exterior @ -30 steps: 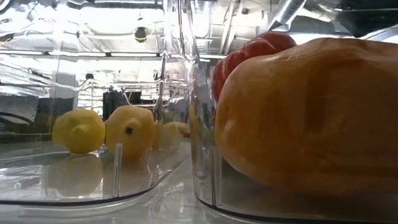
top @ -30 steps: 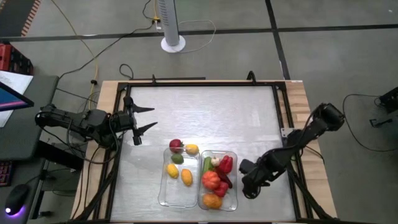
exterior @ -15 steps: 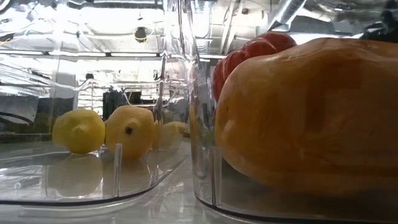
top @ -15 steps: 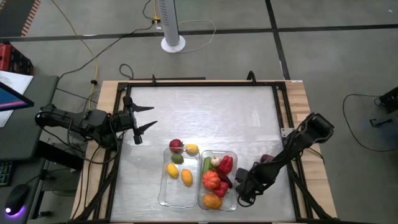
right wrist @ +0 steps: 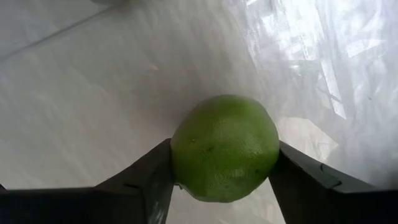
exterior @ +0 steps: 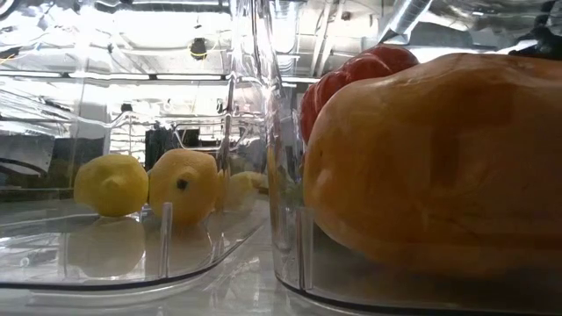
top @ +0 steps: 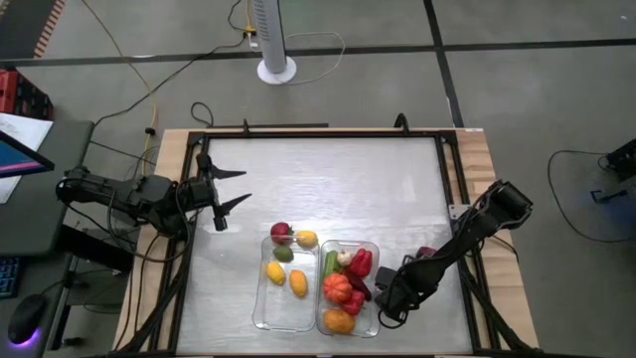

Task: Sort produce into baskets
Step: Put the lime into the left transparent bin

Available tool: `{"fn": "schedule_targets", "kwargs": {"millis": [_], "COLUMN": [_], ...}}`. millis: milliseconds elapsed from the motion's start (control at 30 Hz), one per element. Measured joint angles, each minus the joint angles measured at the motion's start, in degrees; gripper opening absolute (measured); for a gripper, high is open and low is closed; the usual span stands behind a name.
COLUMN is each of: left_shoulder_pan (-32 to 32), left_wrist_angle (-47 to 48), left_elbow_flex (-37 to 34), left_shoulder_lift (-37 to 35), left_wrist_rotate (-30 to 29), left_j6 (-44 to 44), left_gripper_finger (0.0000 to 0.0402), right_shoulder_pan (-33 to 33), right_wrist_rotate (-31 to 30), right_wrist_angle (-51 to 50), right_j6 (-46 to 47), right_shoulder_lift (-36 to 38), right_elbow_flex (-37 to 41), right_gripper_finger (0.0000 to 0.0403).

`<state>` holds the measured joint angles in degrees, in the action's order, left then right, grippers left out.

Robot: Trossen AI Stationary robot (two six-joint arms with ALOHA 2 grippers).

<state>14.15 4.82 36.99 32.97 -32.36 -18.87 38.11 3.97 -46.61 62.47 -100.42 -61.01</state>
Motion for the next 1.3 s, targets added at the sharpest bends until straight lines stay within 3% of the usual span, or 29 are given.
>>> {"fn": "schedule_targets", "kwargs": {"millis": [167,433,600,700,767,867,1033,1300], "left_shoulder_pan": [0.02,0.02,0.00,0.02,0.02,0.02,0.00,0.01], "left_wrist_angle": [0.16,0.16,0.10,0.00,-0.10,-0.50,-0.70,-0.70], "left_elbow_flex": [0.00,0.00,0.00,0.00,0.00,0.00,0.00,0.00], "left_shoulder_lift": [0.00,0.00,0.00,0.00,0.00,0.00,0.00,0.00], "left_wrist_rotate": [0.01,0.01,0.01,0.01,0.03,0.17,0.18,0.22], "left_j6": [0.00,0.00,0.00,0.00,0.00,0.00,-0.04,-0.63], "left_gripper_finger": [0.0240,0.0240,0.0240,0.0240,0.0240,0.0240,0.0240,0.0240], "right_shoulder_pan": [0.00,0.41,2.18,2.74,1.65,-1.68,-8.25,-17.90], "right_wrist_rotate": [-0.39,-4.20,-15.83,-25.77,-29.09,-29.06,-21.21,-9.06], "right_wrist_angle": [-0.71,-12.66,-11.99,-6.61,-0.48,9.74,27.70,38.45], "right_j6": [-0.78,-0.60,-1.89,-5.99,-11.49,-22.30,-40.90,-51.48], "right_shoulder_lift": [0.18,4.15,9.31,10.87,10.72,8.71,4.30,-1.96], "right_elbow_flex": [0.05,-5.97,-10.54,-10.61,-10.61,-10.61,-10.61,-10.64], "right_gripper_finger": [0.0237,0.0237,0.0237,0.0237,0.0239,0.0243,0.0245,0.0246]}}
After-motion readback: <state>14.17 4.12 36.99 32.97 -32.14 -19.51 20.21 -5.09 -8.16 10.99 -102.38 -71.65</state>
